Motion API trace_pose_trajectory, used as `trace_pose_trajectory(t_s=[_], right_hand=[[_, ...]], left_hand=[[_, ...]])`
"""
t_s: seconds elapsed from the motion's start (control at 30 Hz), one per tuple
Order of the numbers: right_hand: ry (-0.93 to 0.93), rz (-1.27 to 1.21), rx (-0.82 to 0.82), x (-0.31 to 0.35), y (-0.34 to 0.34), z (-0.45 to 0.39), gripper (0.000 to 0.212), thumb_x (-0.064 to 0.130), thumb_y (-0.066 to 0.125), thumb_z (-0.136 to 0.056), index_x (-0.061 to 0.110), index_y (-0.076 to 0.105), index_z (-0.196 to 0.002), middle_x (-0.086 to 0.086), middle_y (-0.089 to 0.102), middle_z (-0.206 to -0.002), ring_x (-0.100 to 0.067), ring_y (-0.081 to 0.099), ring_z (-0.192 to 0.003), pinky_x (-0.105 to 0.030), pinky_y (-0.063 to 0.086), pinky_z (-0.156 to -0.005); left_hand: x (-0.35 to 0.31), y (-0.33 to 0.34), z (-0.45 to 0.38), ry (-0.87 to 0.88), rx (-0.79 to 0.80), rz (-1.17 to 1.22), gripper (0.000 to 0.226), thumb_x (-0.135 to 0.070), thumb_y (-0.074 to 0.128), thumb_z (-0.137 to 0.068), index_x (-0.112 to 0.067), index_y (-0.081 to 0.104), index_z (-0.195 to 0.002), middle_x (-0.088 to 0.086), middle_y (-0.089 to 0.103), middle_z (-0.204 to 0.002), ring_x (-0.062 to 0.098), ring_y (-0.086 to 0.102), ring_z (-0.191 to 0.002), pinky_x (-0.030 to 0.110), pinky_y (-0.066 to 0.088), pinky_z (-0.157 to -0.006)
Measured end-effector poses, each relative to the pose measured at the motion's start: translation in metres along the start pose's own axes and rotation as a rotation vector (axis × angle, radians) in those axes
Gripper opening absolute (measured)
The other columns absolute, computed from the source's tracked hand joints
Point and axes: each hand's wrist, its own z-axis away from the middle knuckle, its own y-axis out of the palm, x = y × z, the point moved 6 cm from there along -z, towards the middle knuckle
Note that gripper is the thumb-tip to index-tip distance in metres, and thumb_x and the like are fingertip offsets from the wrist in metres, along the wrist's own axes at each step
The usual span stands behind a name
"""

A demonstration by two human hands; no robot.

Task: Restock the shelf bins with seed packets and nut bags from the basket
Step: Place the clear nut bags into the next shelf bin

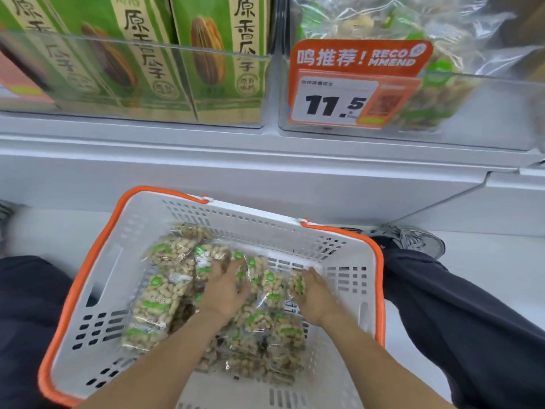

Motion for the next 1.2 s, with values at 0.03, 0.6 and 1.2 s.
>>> trace_pose_trajectory(t_s=[0.03, 0.6, 1.2], right_hand=[[0.019, 0.020, 0.033, -0.001, 0.007, -0.001, 0.084, 0.016, 0.061, -0.096, 0.020, 0.007, -0.160, -0.009, 0.016, -0.164, -0.029, 0.026, -0.148, -0.035, 0.032, -0.114], [-0.006, 0.134, -0.092, 0.015, -0.003, 0.026, 0.043, 0.036, 0.079, -0.078, 0.020, 0.049, -0.104, 0.000, 0.060, -0.095, -0.021, 0.059, -0.087, -0.034, 0.050, -0.075], [-0.048, -0.557, 0.022, 0.033, -0.039, 0.066, 0.051, 0.038, 0.088, -0.067, 0.004, 0.064, -0.096, -0.017, 0.066, -0.099, -0.019, 0.060, -0.083, -0.042, 0.056, -0.079]], left_hand=[[-0.001, 0.005, -0.001, -0.024, 0.000, -0.044, 0.060, -0.045, 0.059, -0.092, -0.033, 0.033, -0.145, 0.006, 0.027, -0.134, 0.023, 0.055, -0.106, 0.041, 0.047, -0.102], [-0.033, 0.044, 0.024, -0.080, -0.111, -0.169, 0.044, -0.041, 0.059, -0.093, -0.023, 0.050, -0.132, 0.005, 0.045, -0.128, 0.018, 0.057, -0.103, 0.028, 0.051, -0.086], [-0.011, -0.006, 0.082, -0.214, -0.067, 0.794, 0.022, -0.011, 0.080, -0.079, -0.006, 0.063, -0.092, 0.004, 0.069, -0.092, 0.012, 0.064, -0.090, 0.010, 0.044, -0.068]])
